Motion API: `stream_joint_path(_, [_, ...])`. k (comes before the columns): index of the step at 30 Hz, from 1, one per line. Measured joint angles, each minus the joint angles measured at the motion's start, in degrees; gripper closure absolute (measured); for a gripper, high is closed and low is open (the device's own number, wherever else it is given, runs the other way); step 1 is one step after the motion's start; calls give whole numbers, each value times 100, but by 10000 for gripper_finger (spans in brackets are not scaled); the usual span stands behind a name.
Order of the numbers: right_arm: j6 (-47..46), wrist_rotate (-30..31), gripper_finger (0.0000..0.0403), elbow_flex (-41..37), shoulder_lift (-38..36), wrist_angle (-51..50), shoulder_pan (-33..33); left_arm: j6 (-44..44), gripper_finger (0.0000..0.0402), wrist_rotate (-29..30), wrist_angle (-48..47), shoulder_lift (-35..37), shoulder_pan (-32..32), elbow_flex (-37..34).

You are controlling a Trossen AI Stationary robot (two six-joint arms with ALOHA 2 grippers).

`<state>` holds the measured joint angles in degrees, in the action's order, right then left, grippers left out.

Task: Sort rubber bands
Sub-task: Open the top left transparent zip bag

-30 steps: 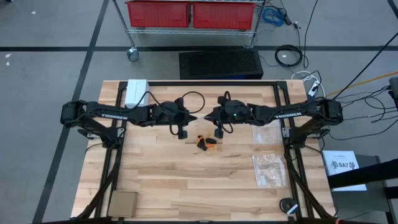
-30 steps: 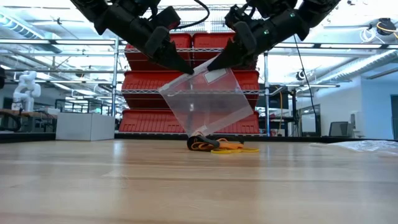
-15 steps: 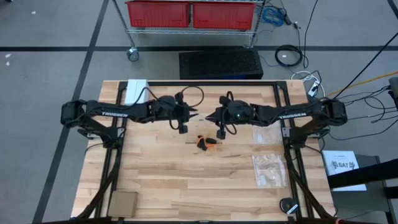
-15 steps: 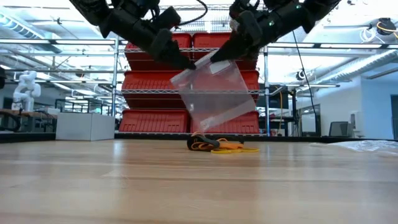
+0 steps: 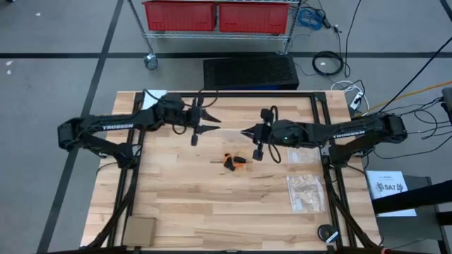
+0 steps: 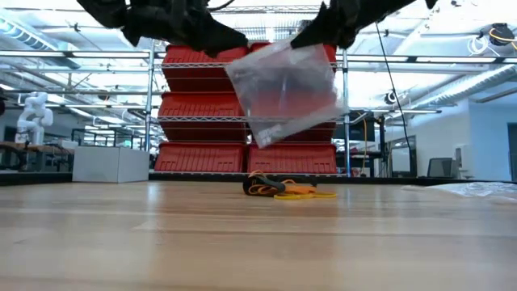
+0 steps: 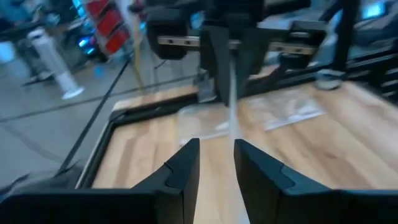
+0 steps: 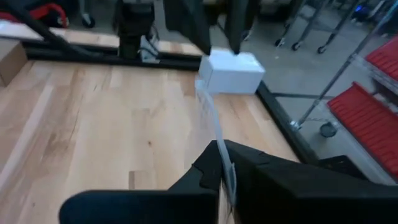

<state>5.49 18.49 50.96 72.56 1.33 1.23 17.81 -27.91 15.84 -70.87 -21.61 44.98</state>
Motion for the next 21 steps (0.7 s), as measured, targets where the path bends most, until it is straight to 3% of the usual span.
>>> stream_joint_path(4, [34, 397, 403, -1, -176, 4, 146, -266, 294, -477, 756, 17, -248, -506])
stream_joint_path(13, [194, 692, 403, -2, -378, 201, 371, -1411, 294, -614, 3782, -36, -663, -1886])
stream_joint_path(21, [314, 687, 403, -4, -378, 498, 381, -1603, 294, -517, 4259, -303, -303, -2023])
